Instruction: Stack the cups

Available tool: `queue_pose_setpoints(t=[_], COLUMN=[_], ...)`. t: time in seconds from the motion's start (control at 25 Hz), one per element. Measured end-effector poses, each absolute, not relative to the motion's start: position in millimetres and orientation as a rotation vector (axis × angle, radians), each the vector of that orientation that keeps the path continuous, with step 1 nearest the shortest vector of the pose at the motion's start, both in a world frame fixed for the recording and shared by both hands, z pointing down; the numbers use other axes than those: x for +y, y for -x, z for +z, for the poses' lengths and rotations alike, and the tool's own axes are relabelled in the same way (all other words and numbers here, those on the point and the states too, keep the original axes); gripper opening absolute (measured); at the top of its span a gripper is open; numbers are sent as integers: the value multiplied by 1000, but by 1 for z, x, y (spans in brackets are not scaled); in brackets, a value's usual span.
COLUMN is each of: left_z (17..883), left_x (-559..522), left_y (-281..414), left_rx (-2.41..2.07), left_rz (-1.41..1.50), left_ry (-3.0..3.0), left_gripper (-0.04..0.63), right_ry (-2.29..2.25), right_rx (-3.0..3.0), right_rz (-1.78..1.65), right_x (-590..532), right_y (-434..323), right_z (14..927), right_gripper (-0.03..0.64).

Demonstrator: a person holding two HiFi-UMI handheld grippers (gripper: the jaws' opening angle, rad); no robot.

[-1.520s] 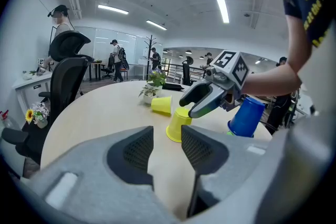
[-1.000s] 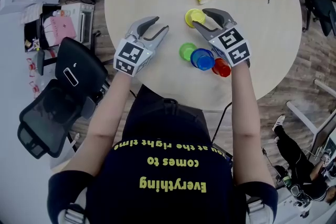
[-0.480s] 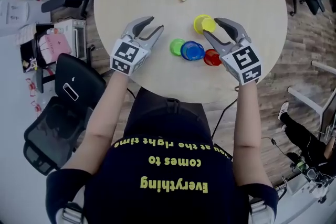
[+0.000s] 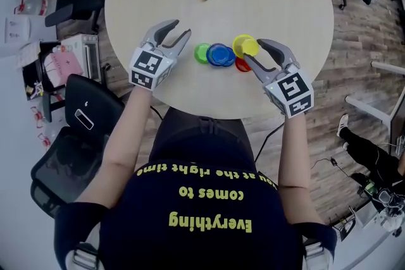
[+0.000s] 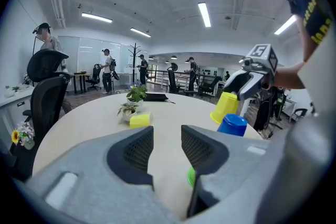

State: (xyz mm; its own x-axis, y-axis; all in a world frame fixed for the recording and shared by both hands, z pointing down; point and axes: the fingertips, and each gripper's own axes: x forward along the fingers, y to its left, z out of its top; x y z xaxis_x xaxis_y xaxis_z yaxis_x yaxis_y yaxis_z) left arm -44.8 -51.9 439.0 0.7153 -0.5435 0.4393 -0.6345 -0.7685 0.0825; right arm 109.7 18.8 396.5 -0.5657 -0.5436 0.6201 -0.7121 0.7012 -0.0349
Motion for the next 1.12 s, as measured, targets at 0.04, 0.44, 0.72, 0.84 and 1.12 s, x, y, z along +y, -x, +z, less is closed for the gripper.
queue_pose_setpoints(t=[0.04,0.44,0.72,0.84,1.12], left_z=[439,439,438,439,440], left_x=[-50,-46,-45,-46,-51], left_y=[44,34,36,38,43], left_rx=[-939,-922,-929,-932,-940], left_rz=[585,601,600,601,604], left_ry=[-2694,-2703,-2700,-2695,-2688], left_gripper=[172,172,172,171,172], right_ry=[-954,-928,-927,-922,-914], right_rx=[-2320,-2293,-2277,-2264,-2255], right_rz=[392,427,449,455,471], right_x=[24,45,49,50,47], right_y=[-109,-107,-107,-106,-104], right_z=[400,415,422,426,429], right_gripper=[210,210,210,212,213])
